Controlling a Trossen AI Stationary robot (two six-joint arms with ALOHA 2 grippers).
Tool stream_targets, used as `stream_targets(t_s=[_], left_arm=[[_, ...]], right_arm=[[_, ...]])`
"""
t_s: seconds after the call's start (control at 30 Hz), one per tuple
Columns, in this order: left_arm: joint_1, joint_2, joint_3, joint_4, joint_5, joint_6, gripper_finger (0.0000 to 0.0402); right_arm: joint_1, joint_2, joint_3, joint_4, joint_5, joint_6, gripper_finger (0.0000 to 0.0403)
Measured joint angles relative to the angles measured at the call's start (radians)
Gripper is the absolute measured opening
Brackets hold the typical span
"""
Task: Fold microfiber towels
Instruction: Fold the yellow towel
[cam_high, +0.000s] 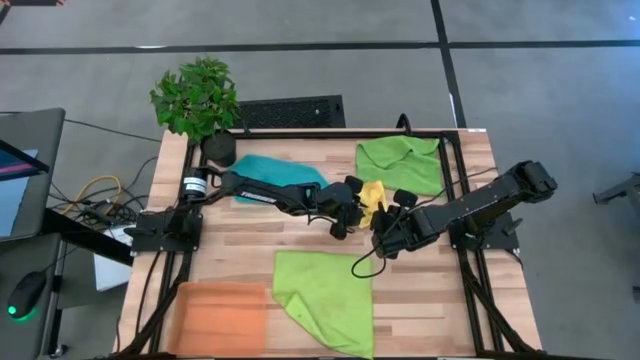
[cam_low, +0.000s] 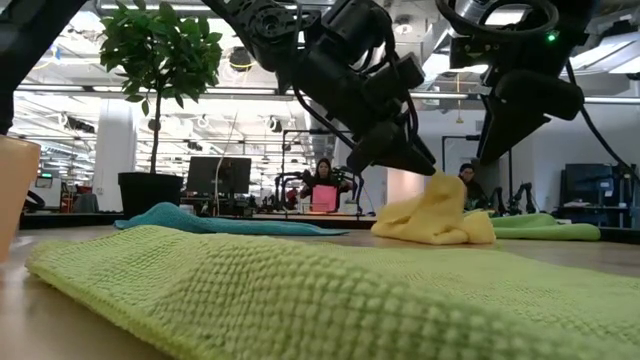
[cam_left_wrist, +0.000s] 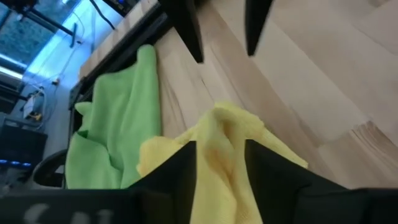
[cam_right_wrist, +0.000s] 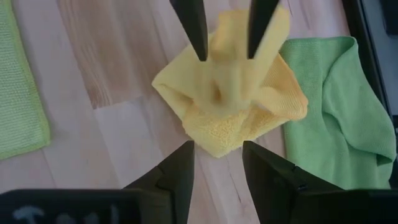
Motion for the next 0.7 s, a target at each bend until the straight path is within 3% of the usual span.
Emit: stream_targets(t_s=[0.17,0.37,0.7], left_arm=[[-0.001,0.000,0.000,0.021,-0.019,-0.006,0.0159],[-0.022,-0.035,0.000,-0.150,-0.187,-0.105,0.0164],[-0.026,-0.121,0.000,-0.589,-0.031,-0.399,0.0165]], right_arm=[[0.000,0.000,0.000,0.000,0.000,0.005,0.0159],[0.000,0.000,0.000,0.000,0.012,0.023,0.0157],[-0.015,0.000,0.000,0.031,0.061,-0.011,0.0151]])
